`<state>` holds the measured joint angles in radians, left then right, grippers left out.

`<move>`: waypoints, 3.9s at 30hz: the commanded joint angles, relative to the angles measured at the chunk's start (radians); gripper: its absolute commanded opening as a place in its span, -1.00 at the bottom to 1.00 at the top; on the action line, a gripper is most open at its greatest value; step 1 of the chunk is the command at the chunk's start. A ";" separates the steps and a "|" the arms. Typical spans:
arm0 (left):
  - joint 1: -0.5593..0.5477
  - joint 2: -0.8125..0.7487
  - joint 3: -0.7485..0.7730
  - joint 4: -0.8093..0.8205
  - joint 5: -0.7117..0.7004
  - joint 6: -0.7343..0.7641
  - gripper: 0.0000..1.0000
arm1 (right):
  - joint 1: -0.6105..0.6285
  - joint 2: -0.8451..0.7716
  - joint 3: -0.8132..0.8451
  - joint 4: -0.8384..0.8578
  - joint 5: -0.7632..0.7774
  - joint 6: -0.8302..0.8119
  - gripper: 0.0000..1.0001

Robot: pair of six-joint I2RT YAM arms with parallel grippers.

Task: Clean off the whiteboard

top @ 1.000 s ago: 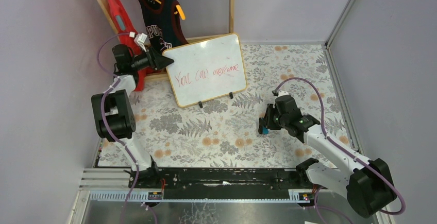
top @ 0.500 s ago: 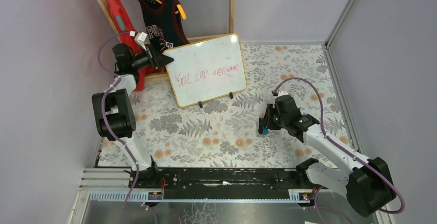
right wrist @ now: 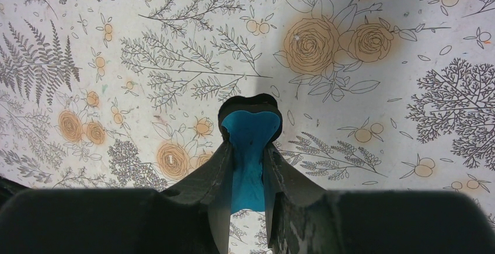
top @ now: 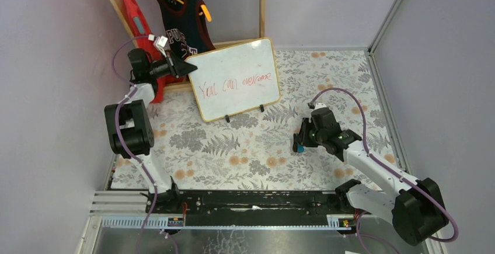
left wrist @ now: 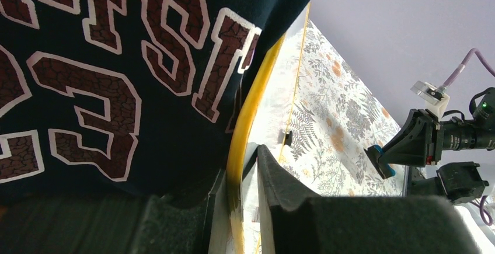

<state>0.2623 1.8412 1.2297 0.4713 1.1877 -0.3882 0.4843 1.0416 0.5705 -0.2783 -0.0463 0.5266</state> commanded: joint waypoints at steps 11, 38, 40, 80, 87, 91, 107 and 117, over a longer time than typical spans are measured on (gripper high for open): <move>0.021 0.075 0.002 -0.089 -0.015 0.174 -1.00 | 0.008 0.028 0.054 0.037 0.011 -0.013 -1.00; 0.021 0.136 -0.060 -0.077 -0.051 0.297 -1.00 | 0.009 0.169 0.143 0.066 0.036 -0.031 -1.00; 0.021 0.135 -0.063 -0.063 -0.053 0.285 -1.00 | 0.008 0.164 0.142 0.060 0.040 -0.031 -1.00; -0.001 0.043 -0.060 -0.204 -0.126 0.330 -1.00 | 0.046 0.503 0.449 0.577 0.166 -0.281 -1.00; -0.002 0.054 -0.025 -0.226 -0.132 0.327 -1.00 | 0.046 0.612 0.611 0.500 0.180 -0.315 -1.00; -0.001 0.049 -0.008 -0.245 -0.134 0.333 -1.00 | 0.045 0.681 0.691 0.449 0.176 -0.328 -1.00; -0.003 0.061 0.065 -0.293 -0.148 0.317 -1.00 | 0.031 0.808 0.866 0.342 0.225 -0.355 -1.00; -0.004 0.053 0.094 -0.358 -0.157 0.347 -1.00 | -0.026 0.834 0.872 0.345 0.214 -0.347 -1.00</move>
<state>0.2607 1.8576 1.3144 0.1745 1.1763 -0.1627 0.4892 1.8858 1.3998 0.0517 0.1467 0.1867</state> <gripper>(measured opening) 0.182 0.279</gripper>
